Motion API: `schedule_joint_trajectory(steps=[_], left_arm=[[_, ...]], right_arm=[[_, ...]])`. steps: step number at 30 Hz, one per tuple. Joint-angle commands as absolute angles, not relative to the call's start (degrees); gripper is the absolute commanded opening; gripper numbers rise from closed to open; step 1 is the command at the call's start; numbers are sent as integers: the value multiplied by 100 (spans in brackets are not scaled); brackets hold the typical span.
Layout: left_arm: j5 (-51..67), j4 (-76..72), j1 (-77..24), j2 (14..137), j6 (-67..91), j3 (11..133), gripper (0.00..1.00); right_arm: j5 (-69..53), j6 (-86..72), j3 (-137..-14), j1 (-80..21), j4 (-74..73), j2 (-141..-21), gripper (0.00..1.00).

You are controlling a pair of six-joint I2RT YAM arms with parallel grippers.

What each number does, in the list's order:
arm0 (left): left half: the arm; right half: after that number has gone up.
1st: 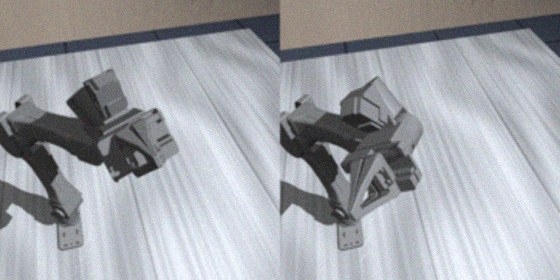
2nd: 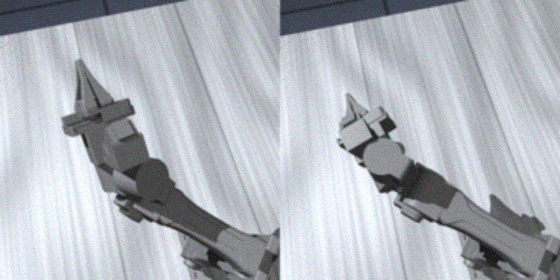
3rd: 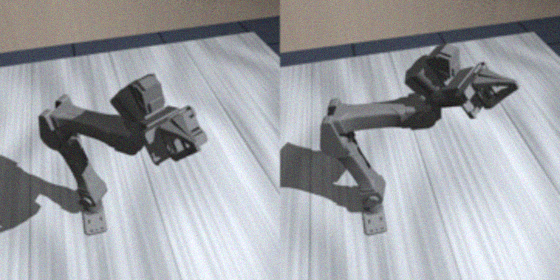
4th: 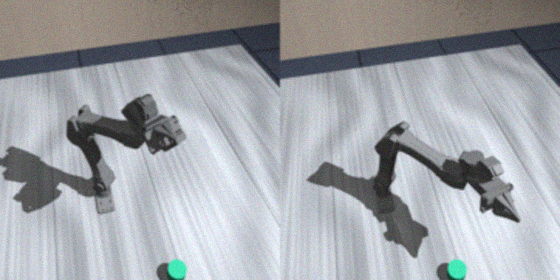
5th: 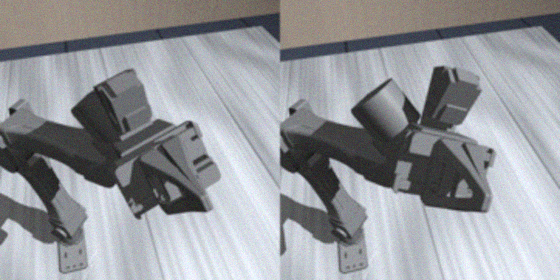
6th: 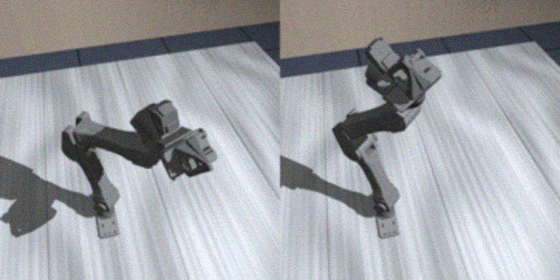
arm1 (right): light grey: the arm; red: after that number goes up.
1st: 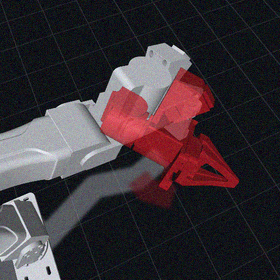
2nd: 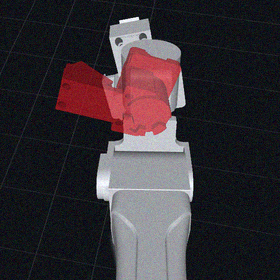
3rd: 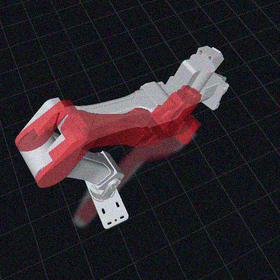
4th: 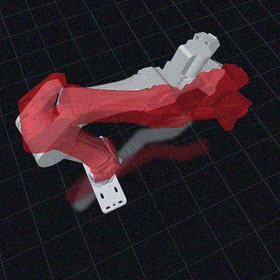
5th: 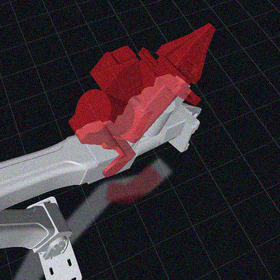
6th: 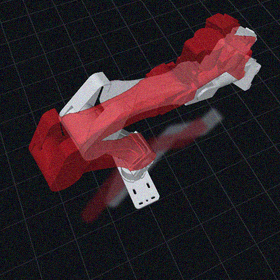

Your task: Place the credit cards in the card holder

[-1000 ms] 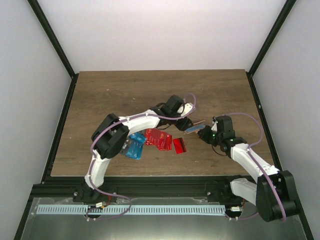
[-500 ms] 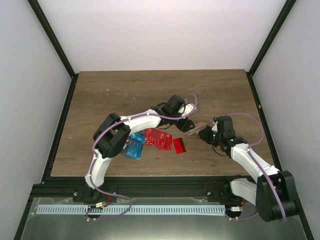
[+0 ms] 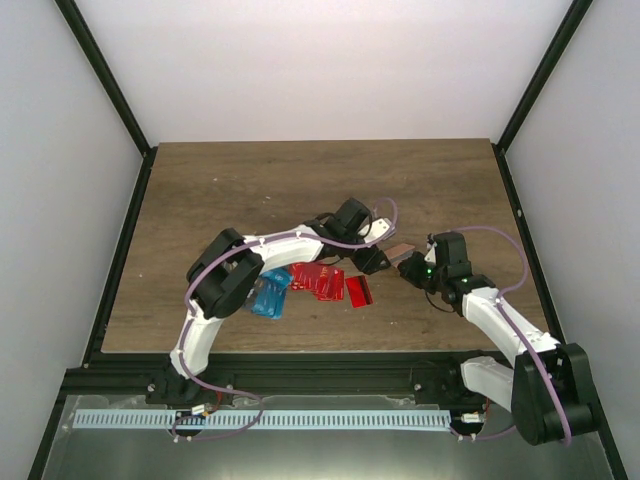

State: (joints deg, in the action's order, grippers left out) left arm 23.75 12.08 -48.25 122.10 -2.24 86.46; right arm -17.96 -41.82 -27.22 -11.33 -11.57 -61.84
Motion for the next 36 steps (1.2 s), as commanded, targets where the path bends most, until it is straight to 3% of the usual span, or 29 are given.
schedule_joint_trajectory(steps=[1, 11, 16, 17, 27, 36], left_arm=[[2102, 1007, -4859, 12124, -292, 8671, 58], [1818, 1016, -4859, 12200, -237, 8886, 35], [1680, 1040, -4856, 12294, -125, 9008, 6], [1601, 1025, -4852, 12296, -57, 9004, 4], [1212, 353, -4737, 11619, 1852, 7825, 4], [1359, -287, -4716, 11075, 3549, 6682, 4]], right_arm=[[-1753, -4091, -2831, -1063, -1200, -6095, 1], [-1757, -4053, -2853, -1050, -1191, -6151, 1], [-1702, -4051, -2848, -1048, -1211, -6184, 1], [-1663, -4058, -2854, -1041, -1225, -6186, 1], [-1450, -4119, -3148, -603, -1275, -6468, 2], [-1652, -3983, -3295, -475, -1243, -6759, 11]])
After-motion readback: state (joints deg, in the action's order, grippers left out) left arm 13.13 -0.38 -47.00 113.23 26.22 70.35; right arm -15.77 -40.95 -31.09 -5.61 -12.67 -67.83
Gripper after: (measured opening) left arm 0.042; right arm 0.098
